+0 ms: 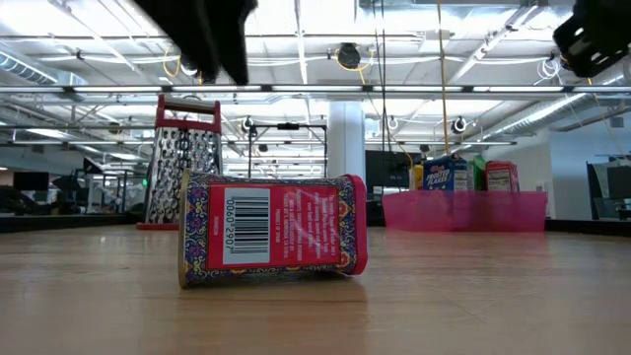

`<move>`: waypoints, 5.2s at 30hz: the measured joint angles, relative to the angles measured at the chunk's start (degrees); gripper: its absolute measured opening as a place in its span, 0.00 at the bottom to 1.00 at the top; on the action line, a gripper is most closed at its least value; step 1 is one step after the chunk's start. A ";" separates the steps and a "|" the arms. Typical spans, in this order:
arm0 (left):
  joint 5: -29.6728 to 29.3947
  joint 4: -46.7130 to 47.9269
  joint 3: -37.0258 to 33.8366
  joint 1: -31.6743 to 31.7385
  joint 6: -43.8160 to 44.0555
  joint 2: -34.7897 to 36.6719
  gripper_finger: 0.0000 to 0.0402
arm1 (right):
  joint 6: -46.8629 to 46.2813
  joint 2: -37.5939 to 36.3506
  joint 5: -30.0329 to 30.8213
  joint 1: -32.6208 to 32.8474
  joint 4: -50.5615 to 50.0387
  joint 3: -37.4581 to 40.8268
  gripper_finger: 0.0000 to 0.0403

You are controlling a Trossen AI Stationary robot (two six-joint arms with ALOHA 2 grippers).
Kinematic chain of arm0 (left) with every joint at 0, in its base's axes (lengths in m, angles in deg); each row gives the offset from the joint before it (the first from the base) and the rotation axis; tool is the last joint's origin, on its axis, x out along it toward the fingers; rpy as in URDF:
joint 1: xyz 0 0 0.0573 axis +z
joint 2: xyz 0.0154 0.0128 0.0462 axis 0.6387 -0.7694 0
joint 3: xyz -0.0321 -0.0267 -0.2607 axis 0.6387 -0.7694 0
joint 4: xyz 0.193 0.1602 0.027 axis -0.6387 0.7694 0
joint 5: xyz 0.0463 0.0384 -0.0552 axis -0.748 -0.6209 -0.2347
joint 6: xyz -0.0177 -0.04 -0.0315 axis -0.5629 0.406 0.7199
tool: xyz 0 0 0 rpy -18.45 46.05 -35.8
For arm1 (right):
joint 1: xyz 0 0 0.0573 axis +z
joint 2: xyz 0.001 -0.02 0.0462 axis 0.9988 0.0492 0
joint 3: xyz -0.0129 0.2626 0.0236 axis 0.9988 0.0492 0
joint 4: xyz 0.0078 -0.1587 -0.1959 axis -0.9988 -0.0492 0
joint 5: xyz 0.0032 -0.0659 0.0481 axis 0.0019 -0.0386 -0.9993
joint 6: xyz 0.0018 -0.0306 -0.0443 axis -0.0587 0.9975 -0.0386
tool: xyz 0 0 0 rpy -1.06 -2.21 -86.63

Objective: Pick & Place Kitchen Items
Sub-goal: Put the small black food coloring bottle into the orange bin

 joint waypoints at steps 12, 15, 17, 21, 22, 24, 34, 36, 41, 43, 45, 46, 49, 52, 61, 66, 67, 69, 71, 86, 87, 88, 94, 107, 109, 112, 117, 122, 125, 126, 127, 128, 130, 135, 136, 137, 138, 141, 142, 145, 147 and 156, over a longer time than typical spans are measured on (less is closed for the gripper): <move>2.08 -6.81 -13.33 5.73 -5.12 0.03 0.74 | 1.91 0.65 -4.70 -3.77 2.06 0.00 0.65; 3.05 -10.00 -16.16 7.03 -7.18 -0.01 0.74 | 2.47 0.63 -4.76 -3.75 2.05 0.00 0.65; 3.24 -12.43 -17.71 7.71 -8.91 0.03 0.74 | 2.56 0.66 -4.76 -3.75 2.03 0.00 0.65; 6.20 -17.97 -20.17 8.64 -12.26 0.03 0.74 | 2.58 0.66 -4.74 -3.75 1.41 0.00 0.65; 7.02 -19.04 -20.51 8.78 -12.86 0.03 0.74 | 2.58 0.66 -4.74 -3.75 1.38 0.00 0.65; 8.07 -20.22 -20.94 8.80 -13.76 0.03 0.74 | 2.58 0.63 -4.74 -3.75 1.22 0.00 0.65; 9.54 -25.87 -24.75 8.78 -14.84 0.05 0.74 | 2.74 0.66 -4.72 -3.75 0.74 0.00 0.65; 9.59 -27.90 -26.01 8.78 -14.85 0.05 0.74 | 2.78 0.66 -4.70 -3.75 0.72 0.00 0.65; 9.79 -29.42 -27.95 8.79 -14.48 0.05 0.74 | 2.75 0.63 -4.70 -3.75 0.74 0.00 0.65; 9.78 -29.54 -28.25 8.78 -14.23 0.08 0.71 | 2.77 0.64 -4.70 -3.75 0.74 0.00 0.65; 9.95 -29.62 -28.29 8.77 -14.16 0.09 0.66 | 2.78 0.66 -4.70 -3.75 0.74 0.00 0.65; 10.10 -29.63 -28.32 8.76 -14.16 0.08 0.62 | 2.77 0.65 -4.68 -3.75 0.74 0.00 0.65; 9.84 -29.38 -28.34 8.85 -14.18 0.08 0.48 | 2.76 0.65 -4.68 -3.75 0.74 0.00 0.65; 9.69 -29.27 -28.36 9.00 -14.18 0.08 0.33 | 2.77 0.64 -4.68 -3.75 0.74 0.00 0.65; 9.50 -29.49 -28.32 8.98 -12.96 0.12 0.06 | 2.76 0.64 -4.68 -3.75 0.74 0.00 0.65; 9.53 -28.83 -28.08 8.77 -10.91 0.12 0.08 | 2.77 0.64 -4.68 -3.75 0.74 0.00 0.65; 9.53 -27.96 -27.69 8.59 -10.89 0.11 0.07 | 2.78 0.65 -4.68 -3.75 0.72 0.00 0.65; 9.52 -25.43 -26.28 8.24 -10.85 0.05 0.04 | 2.78 0.65 -4.68 -3.75 0.72 0.00 0.65; 9.80 -21.92 -24.00 7.79 -9.87 0.25 0.00 | 2.78 0.65 -4.68 -3.75 0.70 0.00 0.65; 15.27 -8.73 -14.24 2.55 8.59 -0.01 0.04 | 3.24 0.66 -4.68 -3.73 -0.22 0.00 0.65; 15.64 -9.27 -14.20 2.53 10.67 -0.01 0.05 | 3.43 0.66 -4.68 -3.73 -0.23 0.00 0.65; 16.23 -9.56 -14.20 2.41 12.24 -0.01 0.05 | 3.56 0.66 -4.68 -3.73 -0.20 0.00 0.65; 18.74 -10.64 -14.20 0.00 10.93 -0.01 0.13 | 3.63 0.66 -4.68 -3.73 -0.21 0.00 0.65; 17.76 -19.44 -14.19 -4.01 17.18 -0.34 0.47 | 3.63 0.66 -4.68 -3.73 -0.18 0.00 0.65; 17.08 -19.54 -14.22 -4.05 18.16 -0.34 0.49 | 3.63 0.66 -4.68 -3.73 -0.15 0.00 0.65; 16.12 -19.90 -14.52 -4.00 20.20 -0.34 0.51 | 3.63 0.66 -4.68 -3.73 -0.18 0.00 0.65; 15.92 -20.65 -15.73 -3.99 21.75 -2.19 0.52 | 3.63 0.66 -4.68 -3.73 -0.15 0.00 0.65; 17.02 -22.69 -15.75 -4.01 21.66 -4.19 0.52 | 3.66 0.63 -4.68 -3.73 -0.14 0.00 0.65; 17.00 -22.19 -15.73 -3.76 21.66 -5.60 0.52 | 4.04 0.65 -4.68 -3.73 -0.20 0.00 0.65; 17.02 -22.16 -15.73 -3.77 21.66 -6.11 0.52 | 4.04 0.63 -4.68 -3.73 -0.13 0.00 0.65; 17.00 -22.29 -15.71 -3.77 21.66 -6.79 0.52 | 4.05 0.63 -4.68 -3.73 -0.15 0.00 0.65; 17.01 -22.15 -15.68 -3.77 21.68 -7.44 0.52 | 4.07 0.63 -4.68 -3.73 -0.22 0.00 0.65; 16.94 -21.97 -15.62 -3.82 21.74 -8.73 0.52 | 4.07 0.63 -4.68 -3.73 -0.16 0.00 0.65; 16.87 -22.23 -15.37 -3.83 21.68 -10.55 0.48 | 4.07 0.63 -4.70 -3.73 -0.20 0.00 0.65; 16.88 -22.03 -15.40 -3.83 21.66 -10.57 0.46 | 4.07 0.63 -4.68 -3.73 -0.29 0.00 0.65; 16.89 -21.86 -15.40 -3.82 21.70 -10.58 0.43 | 4.07 0.63 -4.68 -3.73 -0.33 0.00 0.65; 16.86 -21.79 -15.43 -3.81 21.87 -10.59 0.39 | 4.07 0.63 -4.68 -3.73 -0.29 0.00 0.65; 16.74 -21.47 -15.49 -3.77 21.85 -10.00 0.25 | 4.07 0.63 -4.68 -3.73 -0.35 0.00 0.65; 16.62 -21.49 -15.49 -3.79 21.72 -9.98 0.21 | 4.07 0.63 -4.68 -3.73 -0.33 0.00 0.65; 16.63 -21.41 -15.55 -3.81 21.58 -10.02 0.09 | 4.07 0.63 -4.68 -3.73 -0.42 0.00 0.65; 16.81 -21.27 -15.55 -3.80 21.71 -10.02 0.09 | 4.09 0.63 -4.68 -3.73 -0.52 0.00 0.65; 17.48 -7.71 -11.36 -4.15 23.22 -8.51 0.09 | 4.09 0.64 -4.67 -3.73 -0.78 0.00 0.65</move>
